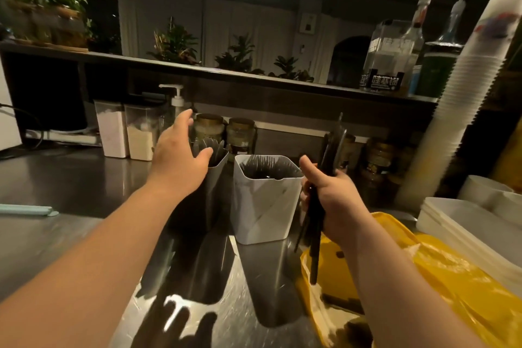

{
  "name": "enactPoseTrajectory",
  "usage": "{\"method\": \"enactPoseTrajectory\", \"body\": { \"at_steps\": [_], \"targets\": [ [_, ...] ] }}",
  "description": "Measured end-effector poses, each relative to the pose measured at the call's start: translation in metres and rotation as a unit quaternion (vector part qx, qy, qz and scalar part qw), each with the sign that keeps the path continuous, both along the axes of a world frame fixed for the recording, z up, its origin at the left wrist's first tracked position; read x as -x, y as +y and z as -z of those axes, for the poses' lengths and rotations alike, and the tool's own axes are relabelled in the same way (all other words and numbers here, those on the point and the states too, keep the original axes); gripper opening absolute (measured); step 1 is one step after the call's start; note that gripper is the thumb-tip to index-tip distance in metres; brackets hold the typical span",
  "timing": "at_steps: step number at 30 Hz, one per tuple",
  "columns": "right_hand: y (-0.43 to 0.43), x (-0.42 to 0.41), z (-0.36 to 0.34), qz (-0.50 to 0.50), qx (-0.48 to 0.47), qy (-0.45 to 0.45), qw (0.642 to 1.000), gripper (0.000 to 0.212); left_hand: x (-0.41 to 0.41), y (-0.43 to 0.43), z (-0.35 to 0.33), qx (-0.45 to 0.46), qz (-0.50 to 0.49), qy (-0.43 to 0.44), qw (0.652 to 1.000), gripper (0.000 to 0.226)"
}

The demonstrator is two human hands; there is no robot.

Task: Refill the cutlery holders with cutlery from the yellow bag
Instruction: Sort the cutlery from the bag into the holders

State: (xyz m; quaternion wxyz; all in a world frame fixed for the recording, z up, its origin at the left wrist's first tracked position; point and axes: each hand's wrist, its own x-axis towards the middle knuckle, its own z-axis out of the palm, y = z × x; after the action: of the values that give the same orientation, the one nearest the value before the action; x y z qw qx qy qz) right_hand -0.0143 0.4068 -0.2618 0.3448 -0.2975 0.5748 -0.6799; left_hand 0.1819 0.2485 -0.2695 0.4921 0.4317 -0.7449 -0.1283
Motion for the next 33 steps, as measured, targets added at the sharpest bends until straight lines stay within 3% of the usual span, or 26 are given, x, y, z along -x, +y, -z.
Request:
{"method": "enactPoseTrajectory", "body": {
  "at_steps": [3, 6, 8, 9, 10, 12, 14, 16, 18, 24, 29, 33],
  "targets": [
    [0.027, 0.002, 0.021, -0.052, -0.002, -0.074, 0.996, 0.038, 0.003, 0.005, 0.007, 0.023, 0.011, -0.030, 0.999, 0.066],
    [0.043, 0.006, 0.041, -0.087, 0.030, -0.130, 0.987, 0.038, 0.009, 0.028, 0.012, 0.127, -0.009, -0.014, 0.992, 0.044],
    [0.047, 0.009, 0.053, -0.108, 0.059, -0.146, 0.982, 0.041, 0.023, 0.068, 0.017, 0.143, 0.059, 0.036, 0.987, 0.020],
    [0.048, 0.010, 0.056, -0.114, 0.072, -0.145, 0.980, 0.042, 0.032, 0.091, 0.022, 0.094, 0.126, 0.038, 0.987, 0.009],
    [0.048, 0.010, 0.058, -0.115, 0.083, -0.143, 0.979, 0.042, 0.042, 0.112, 0.026, -0.001, 0.204, 0.030, 0.978, 0.010],
    [0.048, 0.010, 0.061, -0.099, 0.108, -0.144, 0.979, 0.043, 0.061, 0.144, 0.041, -0.230, 0.338, -0.007, 0.913, 0.028],
    [0.045, 0.010, 0.063, -0.064, 0.125, -0.136, 0.981, 0.046, 0.074, 0.156, 0.059, -0.350, 0.379, -0.041, 0.856, 0.050],
    [0.042, 0.008, 0.064, -0.026, 0.140, -0.118, 0.983, 0.047, 0.077, 0.159, 0.068, -0.371, 0.378, -0.046, 0.847, 0.069],
    [0.041, 0.007, 0.065, -0.005, 0.157, -0.114, 0.981, 0.047, 0.079, 0.158, 0.073, -0.375, 0.380, -0.048, 0.844, 0.074],
    [0.044, 0.003, 0.070, -0.045, 0.139, -0.092, 0.985, 0.036, 0.069, 0.164, 0.071, -0.435, 0.390, -0.006, 0.812, 0.048],
    [0.041, -0.001, 0.069, -0.022, 0.179, -0.164, 0.970, 0.034, 0.062, 0.160, 0.073, -0.416, 0.384, -0.008, 0.824, 0.056],
    [0.041, 0.002, 0.071, -0.005, 0.187, -0.160, 0.969, 0.040, 0.063, 0.165, 0.074, -0.455, 0.387, 0.106, 0.795, 0.061]
  ]
}}
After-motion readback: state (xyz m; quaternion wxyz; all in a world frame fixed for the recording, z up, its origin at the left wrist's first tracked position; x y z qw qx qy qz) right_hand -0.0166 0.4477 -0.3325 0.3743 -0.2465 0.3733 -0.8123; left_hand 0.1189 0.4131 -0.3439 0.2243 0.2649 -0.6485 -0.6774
